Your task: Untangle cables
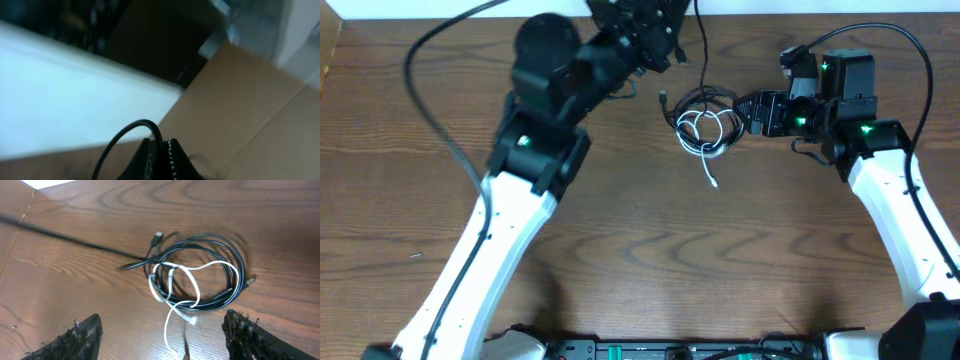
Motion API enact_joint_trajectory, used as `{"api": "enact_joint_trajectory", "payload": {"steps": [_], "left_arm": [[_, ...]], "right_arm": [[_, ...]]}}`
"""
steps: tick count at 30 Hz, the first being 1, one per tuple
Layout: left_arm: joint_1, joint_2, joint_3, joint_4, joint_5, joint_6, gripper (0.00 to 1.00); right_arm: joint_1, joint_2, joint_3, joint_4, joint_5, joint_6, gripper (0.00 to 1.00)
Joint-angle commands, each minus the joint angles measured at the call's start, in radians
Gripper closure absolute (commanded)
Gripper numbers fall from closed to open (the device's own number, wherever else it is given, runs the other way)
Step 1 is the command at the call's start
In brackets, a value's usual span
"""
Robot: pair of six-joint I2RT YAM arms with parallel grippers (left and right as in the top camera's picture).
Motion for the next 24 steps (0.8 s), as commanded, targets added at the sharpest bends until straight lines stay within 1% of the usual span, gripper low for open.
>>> {"api": "enact_joint_trajectory", "payload": {"steps": [1,8,14,20,24], "left_arm": [[0.000,-0.072,0.045,0.043,-0.088,-0.047,0.93],[0.000,-0.144,0.045,0.057,-0.133,-0.041,0.93],[0.000,-0.141,0.045,0.020,-0.136,-0.042,0.93],[0.000,-0.141,0.045,0.013,-0.194,-0.042,0.92],[0.000,-0.142,0.045,0.014,-0.222,-0.042,0.93]], "right_arm": [[0.005,0.027,0.015,0.002,-0.012,0.008,0.26],[0.027,0.094,0.015,0.100,-0.175,0.008,0.26],[0.076,0.151,0.015,0.129,-0.238,-0.004,0.28],[0.127,0.201,0.015,0.118,-0.347,-0.145,0.30],[0.152,0.231,0.015,0.095,-0.361,-0.230,0.29]]}}
